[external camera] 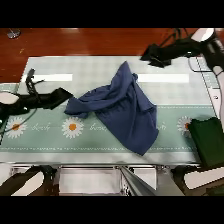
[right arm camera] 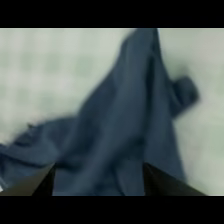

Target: Fold the shirts.

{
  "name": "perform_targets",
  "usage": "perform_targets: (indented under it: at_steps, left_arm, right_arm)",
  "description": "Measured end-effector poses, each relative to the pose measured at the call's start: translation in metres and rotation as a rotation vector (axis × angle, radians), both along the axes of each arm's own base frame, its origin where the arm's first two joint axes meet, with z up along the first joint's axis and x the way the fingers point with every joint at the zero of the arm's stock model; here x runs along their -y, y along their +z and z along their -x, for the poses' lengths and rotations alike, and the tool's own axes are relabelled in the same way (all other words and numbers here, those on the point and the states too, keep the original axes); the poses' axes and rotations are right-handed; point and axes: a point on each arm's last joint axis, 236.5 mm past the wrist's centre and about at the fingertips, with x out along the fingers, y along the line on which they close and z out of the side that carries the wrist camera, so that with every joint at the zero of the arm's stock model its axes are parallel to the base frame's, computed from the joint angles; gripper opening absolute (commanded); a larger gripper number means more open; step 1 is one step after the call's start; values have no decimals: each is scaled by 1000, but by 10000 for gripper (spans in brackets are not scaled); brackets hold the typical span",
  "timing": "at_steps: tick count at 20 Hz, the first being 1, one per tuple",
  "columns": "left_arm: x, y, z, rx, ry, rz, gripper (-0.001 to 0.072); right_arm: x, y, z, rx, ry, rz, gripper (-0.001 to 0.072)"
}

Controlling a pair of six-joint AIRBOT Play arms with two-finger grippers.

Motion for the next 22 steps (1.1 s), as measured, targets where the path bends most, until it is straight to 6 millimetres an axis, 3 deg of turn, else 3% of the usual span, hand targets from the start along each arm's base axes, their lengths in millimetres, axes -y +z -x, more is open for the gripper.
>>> perform_targets:
  at_steps: [3,5,6,11,13,16,17,18,22]
  left_arm:
    - [-47,10,-6,-29,72,-3,706]
    - [-61,3,0,-78,93,15,706]
    - [-62,-3,3,-102,82,28,706]
    - [-37,-45,6,-209,-14,145,704]
    - [-23,-64,12,-268,-55,187,704]
    - [-3,-81,20,-322,-115,215,692]
    - [4,-82,23,-329,-139,221,414]
    - [9,-84,25,-329,-163,220,24]
    - [24,-79,31,-313,-265,233,25]
  right_arm:
    - [78,-16,50,-123,-28,182,623]
    - [119,-25,85,-168,-151,240,623]
    - [127,-31,104,-185,-207,233,623]
    - [94,-82,216,-302,-264,104,623]
    - [80,-99,251,-351,-262,69,623]
    - [62,-115,287,-410,-252,20,623]
    - [58,-120,295,-426,-252,6,623]
    - [55,-123,302,-444,-248,-4,623]
    - [42,-133,325,-511,-233,-44,623]
